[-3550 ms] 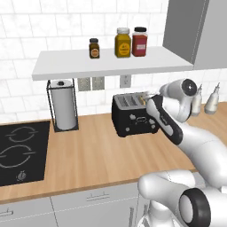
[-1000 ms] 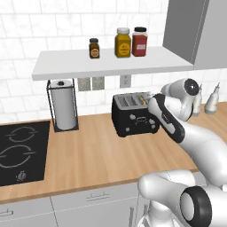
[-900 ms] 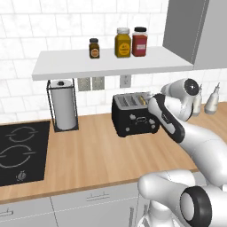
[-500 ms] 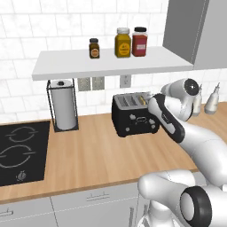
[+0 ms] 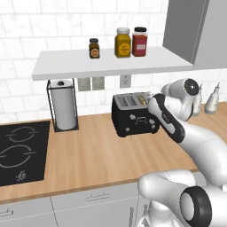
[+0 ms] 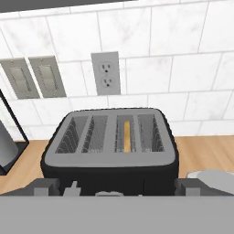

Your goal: Start the toaster. Once the lever pops up, take the bread to the plate on the dining counter.

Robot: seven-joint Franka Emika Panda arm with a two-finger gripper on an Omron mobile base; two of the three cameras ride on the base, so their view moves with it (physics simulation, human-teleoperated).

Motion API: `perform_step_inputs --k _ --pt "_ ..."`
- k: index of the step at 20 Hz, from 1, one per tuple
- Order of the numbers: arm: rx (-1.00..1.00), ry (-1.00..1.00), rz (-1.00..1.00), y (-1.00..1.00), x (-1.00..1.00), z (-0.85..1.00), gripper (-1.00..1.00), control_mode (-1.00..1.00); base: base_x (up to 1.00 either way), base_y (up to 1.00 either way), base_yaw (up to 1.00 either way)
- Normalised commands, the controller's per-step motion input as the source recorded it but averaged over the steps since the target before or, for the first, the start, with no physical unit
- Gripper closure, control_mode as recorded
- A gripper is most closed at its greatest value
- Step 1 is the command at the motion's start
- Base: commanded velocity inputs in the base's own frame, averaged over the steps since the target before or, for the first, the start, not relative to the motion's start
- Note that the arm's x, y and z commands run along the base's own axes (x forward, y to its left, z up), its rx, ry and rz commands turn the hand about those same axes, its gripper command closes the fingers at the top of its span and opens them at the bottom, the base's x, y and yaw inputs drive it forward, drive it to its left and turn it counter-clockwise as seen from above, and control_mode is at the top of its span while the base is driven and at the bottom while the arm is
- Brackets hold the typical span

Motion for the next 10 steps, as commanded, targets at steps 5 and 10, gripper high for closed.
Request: perform_step_inputs --k 5,10 --pt "0.0 0.0 0.0 0.0 0.0 0.0 -1.0 -1.0 0.0 0.0 0.0" --pt "0.0 0.0 0.0 0.0 0.0 0.0 -1.0 -1.0 0.0 0.0 0.0"
